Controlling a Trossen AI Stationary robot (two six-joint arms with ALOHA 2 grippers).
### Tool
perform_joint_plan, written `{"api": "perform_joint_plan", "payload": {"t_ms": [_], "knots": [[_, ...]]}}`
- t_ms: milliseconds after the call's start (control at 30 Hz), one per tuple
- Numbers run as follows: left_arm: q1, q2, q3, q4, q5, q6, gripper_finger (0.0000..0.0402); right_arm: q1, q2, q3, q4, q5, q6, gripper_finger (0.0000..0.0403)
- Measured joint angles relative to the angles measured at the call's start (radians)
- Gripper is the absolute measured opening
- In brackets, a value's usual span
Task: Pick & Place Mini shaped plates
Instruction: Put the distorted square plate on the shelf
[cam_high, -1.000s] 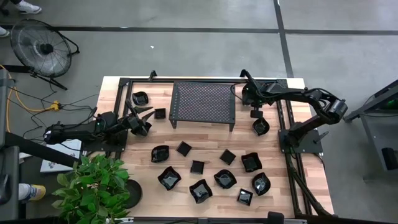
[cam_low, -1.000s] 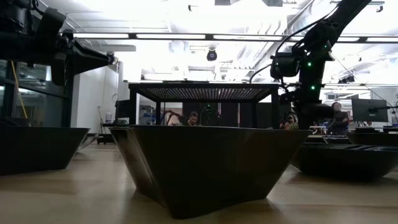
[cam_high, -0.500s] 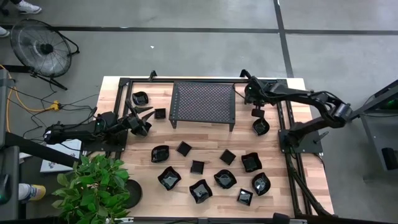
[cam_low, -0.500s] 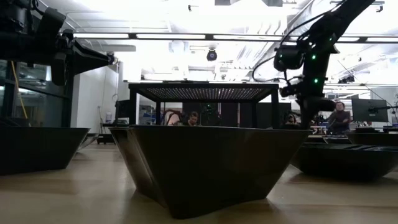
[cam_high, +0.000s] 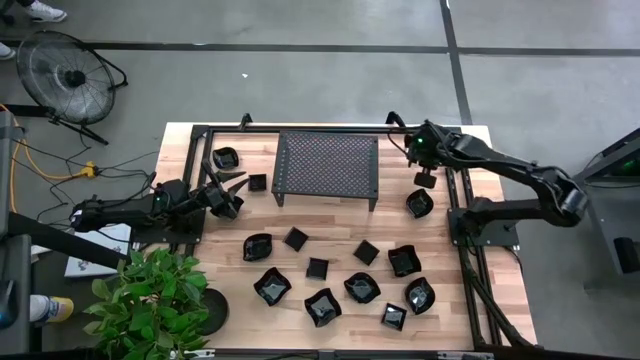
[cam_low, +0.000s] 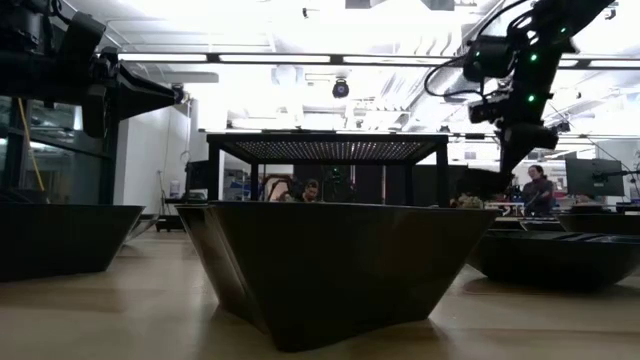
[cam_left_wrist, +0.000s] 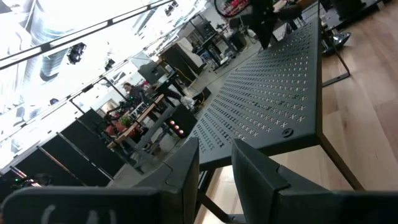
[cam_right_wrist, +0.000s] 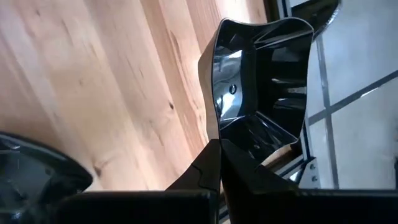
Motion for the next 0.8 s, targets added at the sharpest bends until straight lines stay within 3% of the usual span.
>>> {"api": "perform_joint_plan", "payload": {"t_ms": [200, 533, 800], "knots": [[0.000, 0.000, 0.000, 0.000, 0.000, 0.000, 0.0092, 0.057, -0.061, 0.031, -0.090, -0.021, 0.057, 0.0000], [0.000, 0.000, 0.000, 0.000, 0.000, 0.000, 0.0092, 0.242, -0.060, 0.245, -0.206, -0.024, 0.118, 0.0000], [0.000, 0.000, 0.000, 0.000, 0.000, 0.000, 0.0092, 0.377, -0.060, 0.352, -0.187, -0.053, -0.049, 0.0000]]}}
